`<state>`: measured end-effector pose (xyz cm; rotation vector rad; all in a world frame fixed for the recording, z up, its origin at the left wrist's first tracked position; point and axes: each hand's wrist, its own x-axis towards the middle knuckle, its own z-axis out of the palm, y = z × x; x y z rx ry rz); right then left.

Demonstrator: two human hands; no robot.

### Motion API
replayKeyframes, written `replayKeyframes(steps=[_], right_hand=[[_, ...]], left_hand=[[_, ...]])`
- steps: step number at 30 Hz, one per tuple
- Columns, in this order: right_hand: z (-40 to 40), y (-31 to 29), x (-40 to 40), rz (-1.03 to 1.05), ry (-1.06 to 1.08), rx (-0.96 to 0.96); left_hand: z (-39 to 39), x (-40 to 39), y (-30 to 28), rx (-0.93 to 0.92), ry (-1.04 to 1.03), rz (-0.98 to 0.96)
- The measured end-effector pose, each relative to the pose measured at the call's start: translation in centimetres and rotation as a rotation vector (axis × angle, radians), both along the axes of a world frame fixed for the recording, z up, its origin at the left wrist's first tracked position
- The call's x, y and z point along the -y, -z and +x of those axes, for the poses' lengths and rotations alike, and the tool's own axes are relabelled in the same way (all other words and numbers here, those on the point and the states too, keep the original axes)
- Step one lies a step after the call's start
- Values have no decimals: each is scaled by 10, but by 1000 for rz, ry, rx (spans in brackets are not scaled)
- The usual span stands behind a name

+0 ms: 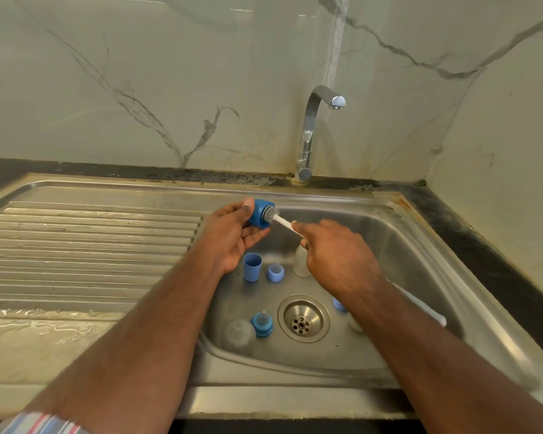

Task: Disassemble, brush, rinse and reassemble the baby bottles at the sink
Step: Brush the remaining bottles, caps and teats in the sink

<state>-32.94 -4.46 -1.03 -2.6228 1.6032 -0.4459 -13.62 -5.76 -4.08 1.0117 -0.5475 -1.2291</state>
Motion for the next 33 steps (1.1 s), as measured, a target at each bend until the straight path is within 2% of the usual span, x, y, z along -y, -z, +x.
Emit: replayKeyframes(steps=[3, 5, 7, 8, 11, 13, 17, 21, 23, 24, 27, 33], right_hand=[[3, 1, 3, 276, -51, 195], [-2, -3, 3, 519, -49, 471], [-8, -6, 3, 616, -35, 664], [-9, -5, 3, 576, -24, 670], [-6, 2, 5, 264, 16, 388], [-1, 5, 5, 196, 38, 290], [2, 2, 4, 336, 5, 291], [-9, -2, 3, 730, -13, 693], [-12, -3, 5, 733, 11, 806], [-11, -2, 6, 670, 31, 786], [-7, 4, 6, 441, 19, 548], [-5, 3, 6, 412, -72, 352]], left_hand=[[2, 0, -1, 38, 8, -13], [5, 0, -1, 2, 4, -15], [6, 1, 0, -37, -1, -13], [5, 0, 0, -35, 4, -13], [2, 0, -1, -13, 28, -16], [1, -1, -3, -11, 35, -34], [0, -1, -4, 26, 23, -60], [3, -3, -2, -44, 33, -59], [4, -3, -3, -70, 33, -77], [4, -4, -3, -65, 37, -80], [3, -6, -3, -40, 73, -71], [4, -5, -3, -1, 38, -20]])
